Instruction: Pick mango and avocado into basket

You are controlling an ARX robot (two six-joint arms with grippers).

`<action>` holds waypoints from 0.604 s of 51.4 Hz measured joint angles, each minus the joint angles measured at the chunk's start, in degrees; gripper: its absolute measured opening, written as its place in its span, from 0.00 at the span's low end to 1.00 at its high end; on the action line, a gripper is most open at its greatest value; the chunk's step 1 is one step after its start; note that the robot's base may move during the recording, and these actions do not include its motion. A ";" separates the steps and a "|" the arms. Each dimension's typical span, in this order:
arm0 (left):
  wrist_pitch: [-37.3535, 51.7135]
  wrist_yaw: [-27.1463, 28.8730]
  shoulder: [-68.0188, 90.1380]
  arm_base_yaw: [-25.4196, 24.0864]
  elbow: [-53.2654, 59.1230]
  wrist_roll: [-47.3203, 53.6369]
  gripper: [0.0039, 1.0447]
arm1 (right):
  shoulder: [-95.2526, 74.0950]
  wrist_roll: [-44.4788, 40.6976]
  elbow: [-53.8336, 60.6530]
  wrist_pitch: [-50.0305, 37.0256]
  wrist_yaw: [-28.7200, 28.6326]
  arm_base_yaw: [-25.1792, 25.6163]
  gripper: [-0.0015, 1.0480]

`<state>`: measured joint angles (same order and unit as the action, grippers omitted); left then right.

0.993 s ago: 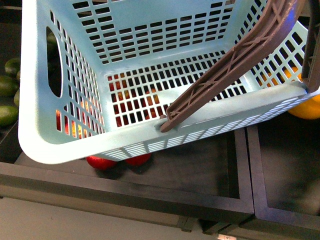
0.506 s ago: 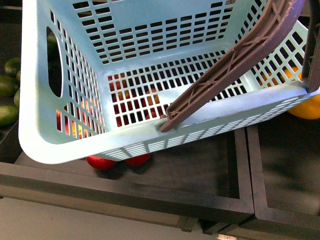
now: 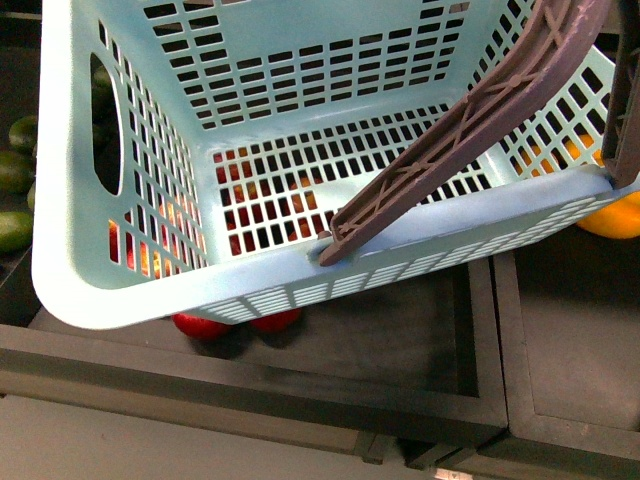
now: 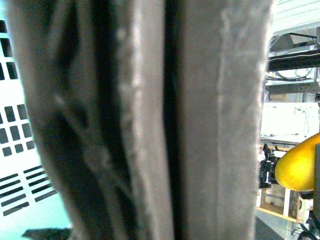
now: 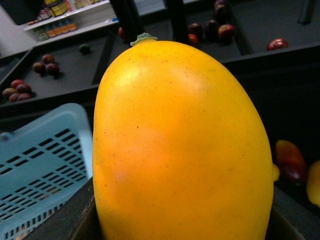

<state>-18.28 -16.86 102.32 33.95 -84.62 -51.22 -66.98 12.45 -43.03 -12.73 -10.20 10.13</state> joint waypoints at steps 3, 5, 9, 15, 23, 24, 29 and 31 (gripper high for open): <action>0.00 -0.02 0.00 0.00 0.00 0.00 0.24 | 0.07 0.20 -0.02 -0.63 1.25 -2.69 0.59; 0.00 -0.02 0.00 0.00 0.00 0.00 0.24 | -0.09 0.20 -0.02 -1.05 2.16 -4.26 0.59; 0.00 0.00 0.00 0.00 0.00 0.02 0.24 | -1.53 0.22 -0.13 -2.47 4.13 -8.41 0.59; 0.00 0.00 0.00 0.00 0.00 0.02 0.24 | -4.22 0.22 -0.50 -4.09 6.03 -12.66 0.59; 0.00 -0.02 0.00 0.00 0.00 0.00 0.24 | -7.48 0.22 -0.74 -5.81 7.87 -16.59 0.59; 0.00 -0.02 0.00 0.00 0.00 0.00 0.24 | -7.96 0.22 -0.74 -5.99 8.15 -17.27 0.59; 0.00 -0.02 0.00 0.00 0.00 0.02 0.24 | -9.20 0.22 -0.74 -6.54 8.68 -19.06 0.59; 0.00 -0.02 0.00 0.00 0.00 0.00 0.24 | -9.62 0.22 -0.74 -6.82 8.96 -19.89 0.59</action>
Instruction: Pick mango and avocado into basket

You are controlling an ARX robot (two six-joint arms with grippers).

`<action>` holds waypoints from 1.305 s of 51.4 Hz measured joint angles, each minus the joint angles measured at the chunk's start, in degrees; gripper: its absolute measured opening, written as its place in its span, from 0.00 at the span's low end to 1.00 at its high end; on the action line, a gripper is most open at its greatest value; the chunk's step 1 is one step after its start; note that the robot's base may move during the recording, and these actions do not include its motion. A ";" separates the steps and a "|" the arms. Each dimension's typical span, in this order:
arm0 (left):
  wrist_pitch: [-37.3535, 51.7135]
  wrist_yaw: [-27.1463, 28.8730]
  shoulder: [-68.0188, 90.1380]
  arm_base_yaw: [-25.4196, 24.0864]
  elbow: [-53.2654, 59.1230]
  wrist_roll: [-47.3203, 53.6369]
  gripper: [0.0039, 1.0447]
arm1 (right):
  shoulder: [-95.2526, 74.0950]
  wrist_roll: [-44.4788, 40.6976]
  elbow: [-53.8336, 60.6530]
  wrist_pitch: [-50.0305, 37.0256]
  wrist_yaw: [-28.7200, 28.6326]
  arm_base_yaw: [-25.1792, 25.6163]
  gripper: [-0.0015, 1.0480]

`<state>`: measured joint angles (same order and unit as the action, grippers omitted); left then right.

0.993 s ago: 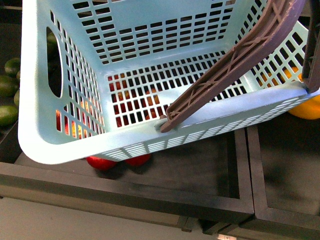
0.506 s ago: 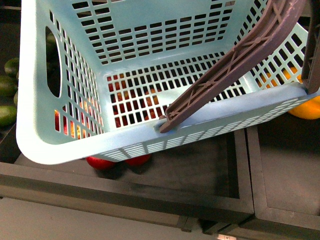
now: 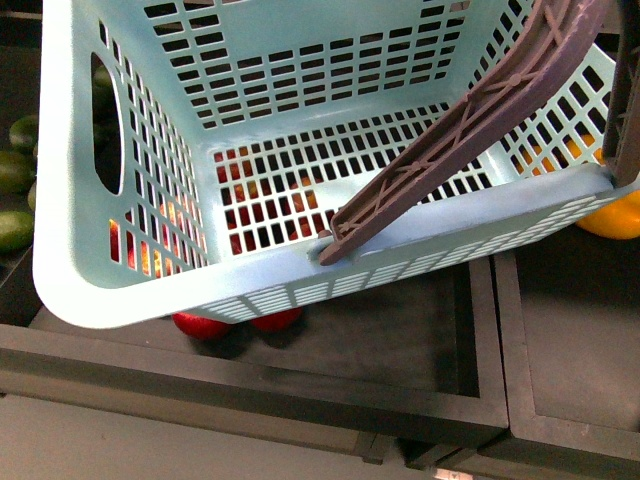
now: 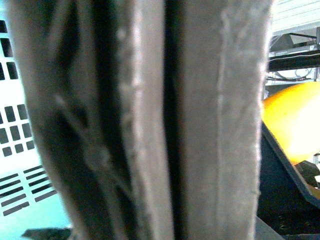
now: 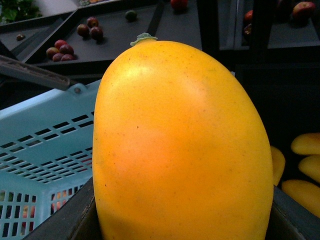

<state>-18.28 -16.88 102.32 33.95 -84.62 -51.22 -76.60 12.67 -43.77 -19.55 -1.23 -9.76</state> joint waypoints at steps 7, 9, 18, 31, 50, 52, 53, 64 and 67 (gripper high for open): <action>0.00 0.00 0.00 0.00 0.00 0.00 0.24 | -0.77 -0.02 0.04 -0.55 0.42 -2.75 0.59; 0.00 0.00 0.00 0.00 0.00 0.02 0.24 | -0.85 0.00 0.11 -0.61 0.44 -3.37 0.59; 0.00 0.00 0.00 0.00 0.00 0.02 0.24 | -1.33 -0.07 1.09 -0.72 0.92 -4.83 0.65; 0.00 0.02 0.15 0.02 0.02 0.24 0.24 | -1.57 0.13 1.36 -1.31 2.93 -5.05 0.92; 0.00 0.33 0.17 -0.07 0.02 0.37 0.24 | 6.08 2.23 4.94 -1.18 9.09 4.26 0.89; 0.00 0.26 0.17 0.04 0.02 0.39 0.24 | 6.38 -1.88 8.35 -9.55 6.75 4.50 0.81; 0.00 0.11 0.17 0.11 0.02 0.39 0.24 | 6.64 -3.17 9.90 -12.46 6.38 4.61 0.78; 0.00 0.22 0.17 0.09 0.02 0.33 0.24 | 14.62 -11.26 23.63 -22.12 4.33 6.32 0.36; 0.00 0.22 0.17 0.11 0.02 0.35 0.24 | 16.61 -11.63 26.38 -22.38 1.66 8.46 0.25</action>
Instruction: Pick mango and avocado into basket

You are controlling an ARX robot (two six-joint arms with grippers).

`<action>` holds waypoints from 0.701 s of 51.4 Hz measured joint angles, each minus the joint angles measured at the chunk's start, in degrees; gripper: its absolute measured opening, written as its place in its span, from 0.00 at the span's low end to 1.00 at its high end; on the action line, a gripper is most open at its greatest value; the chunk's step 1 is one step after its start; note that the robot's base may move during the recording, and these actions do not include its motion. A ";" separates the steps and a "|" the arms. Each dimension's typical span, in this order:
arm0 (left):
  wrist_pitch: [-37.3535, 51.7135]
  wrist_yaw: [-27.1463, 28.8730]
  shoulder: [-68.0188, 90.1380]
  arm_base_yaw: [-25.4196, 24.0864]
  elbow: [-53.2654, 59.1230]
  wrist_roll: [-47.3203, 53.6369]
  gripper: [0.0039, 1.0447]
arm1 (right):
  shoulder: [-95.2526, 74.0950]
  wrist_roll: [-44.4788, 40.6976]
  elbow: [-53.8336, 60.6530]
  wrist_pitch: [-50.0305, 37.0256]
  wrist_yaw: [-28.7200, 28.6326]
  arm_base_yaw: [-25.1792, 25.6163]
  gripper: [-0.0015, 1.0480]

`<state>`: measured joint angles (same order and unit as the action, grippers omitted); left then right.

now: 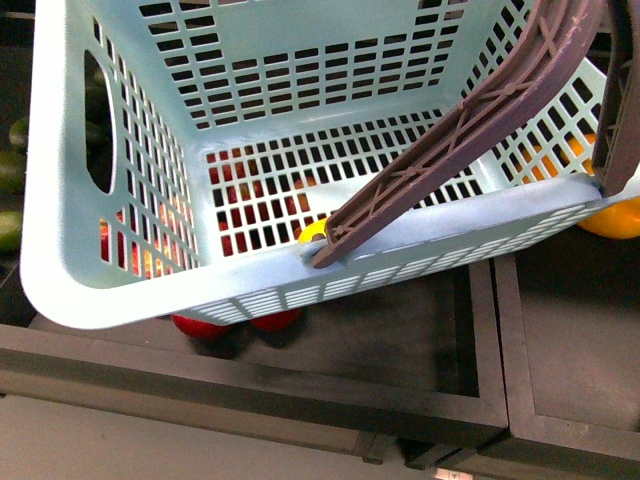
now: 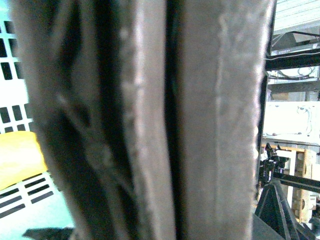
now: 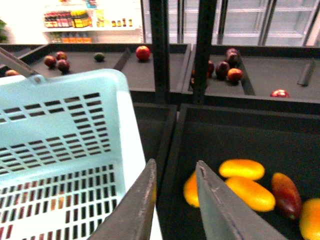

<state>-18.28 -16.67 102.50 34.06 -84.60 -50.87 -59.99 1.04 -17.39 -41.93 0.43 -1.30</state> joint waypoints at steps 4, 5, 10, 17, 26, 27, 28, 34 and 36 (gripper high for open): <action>0.00 -0.02 0.00 -0.02 0.00 -0.04 0.24 | 3.19 -0.44 3.30 0.00 -0.07 1.14 0.08; 0.00 0.00 0.00 -0.04 0.00 -0.04 0.24 | 4.20 -0.48 4.13 0.00 -0.22 1.16 0.03; 0.00 0.11 0.00 -0.07 0.00 0.02 0.24 | 7.06 -0.76 6.40 0.37 -0.44 1.16 0.02; 0.00 -0.13 0.00 -0.07 0.00 0.02 0.24 | 12.07 -0.76 9.73 2.23 -0.44 1.20 0.02; 0.00 -0.26 0.00 -0.07 0.00 0.00 0.24 | 16.39 -0.85 11.91 4.42 -0.44 1.20 0.07; 0.00 -0.26 0.00 -0.07 0.00 0.02 0.24 | 16.63 -0.87 12.02 4.48 -0.44 1.20 0.11; 0.00 -0.22 0.00 -0.07 0.00 0.02 0.24 | 16.79 -0.87 12.09 4.50 -0.44 1.20 0.14; 0.00 -0.04 0.00 -0.07 0.00 0.02 0.24 | 16.96 -0.87 12.13 4.50 -0.44 1.20 0.32; 0.00 -0.04 0.00 -0.07 0.00 0.00 0.24 | 16.96 -0.87 12.13 4.50 -0.44 1.20 0.41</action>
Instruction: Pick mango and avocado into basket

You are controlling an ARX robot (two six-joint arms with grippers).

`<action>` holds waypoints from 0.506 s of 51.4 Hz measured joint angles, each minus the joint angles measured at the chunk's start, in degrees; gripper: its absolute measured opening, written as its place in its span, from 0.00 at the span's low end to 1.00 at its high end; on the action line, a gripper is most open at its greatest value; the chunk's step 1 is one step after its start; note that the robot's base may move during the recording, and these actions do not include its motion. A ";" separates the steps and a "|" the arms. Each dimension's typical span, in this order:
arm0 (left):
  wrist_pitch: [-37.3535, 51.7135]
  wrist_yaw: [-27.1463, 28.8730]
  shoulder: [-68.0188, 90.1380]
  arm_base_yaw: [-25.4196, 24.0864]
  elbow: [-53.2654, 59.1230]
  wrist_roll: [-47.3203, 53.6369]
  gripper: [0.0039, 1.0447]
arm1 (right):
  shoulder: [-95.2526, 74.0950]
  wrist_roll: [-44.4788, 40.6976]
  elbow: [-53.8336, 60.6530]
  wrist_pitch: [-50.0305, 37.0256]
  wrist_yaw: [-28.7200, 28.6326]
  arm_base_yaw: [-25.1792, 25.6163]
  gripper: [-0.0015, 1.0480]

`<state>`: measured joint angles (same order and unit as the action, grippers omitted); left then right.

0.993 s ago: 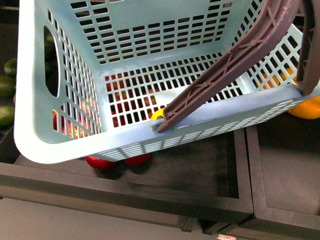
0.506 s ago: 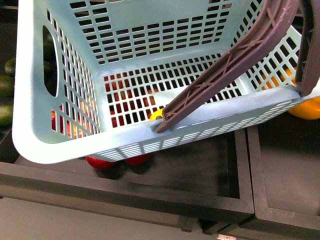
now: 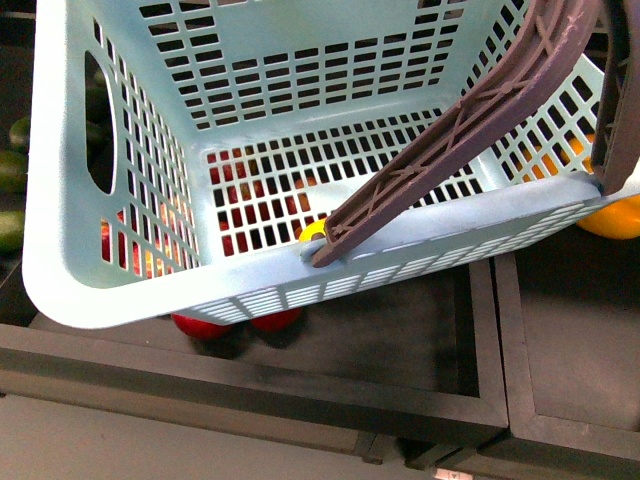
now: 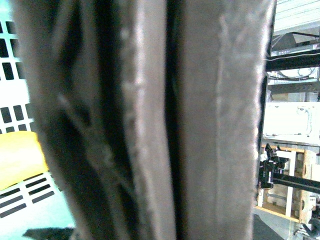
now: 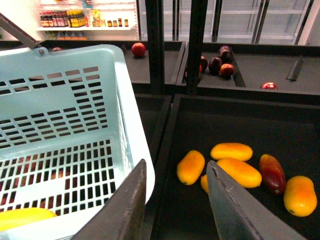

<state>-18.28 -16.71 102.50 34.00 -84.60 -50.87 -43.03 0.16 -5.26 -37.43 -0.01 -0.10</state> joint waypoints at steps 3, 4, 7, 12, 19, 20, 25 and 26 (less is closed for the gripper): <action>0.00 0.00 0.00 0.00 0.00 0.02 0.24 | 0.00 0.00 0.00 0.00 0.00 0.00 0.54; 0.00 0.00 0.00 0.00 0.00 0.02 0.24 | 0.00 0.00 0.00 0.00 0.00 0.00 0.57; 0.00 0.00 0.00 0.00 0.00 0.02 0.24 | 0.00 0.00 0.00 0.00 0.00 0.00 0.66; 0.00 -0.02 0.00 0.02 0.00 -0.04 0.24 | 0.04 0.02 0.00 0.02 0.22 0.02 0.79; 0.02 -1.11 0.00 0.59 0.00 -0.07 0.24 | 0.13 0.00 0.04 0.04 0.15 0.13 0.92; 0.02 -1.40 0.00 0.59 0.00 -0.33 0.24 | 0.13 0.00 0.02 0.04 0.15 0.13 0.91; 0.02 -1.07 0.00 0.59 0.00 -0.55 0.24 | 0.13 0.02 0.11 0.04 0.17 0.13 0.92; 0.02 -1.03 0.00 0.59 -0.02 -0.48 0.24 | 0.15 0.02 0.11 0.04 0.17 0.13 0.92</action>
<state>-18.26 -17.74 102.50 34.59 -84.62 -51.35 -42.87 0.19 -5.15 -37.39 0.16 0.03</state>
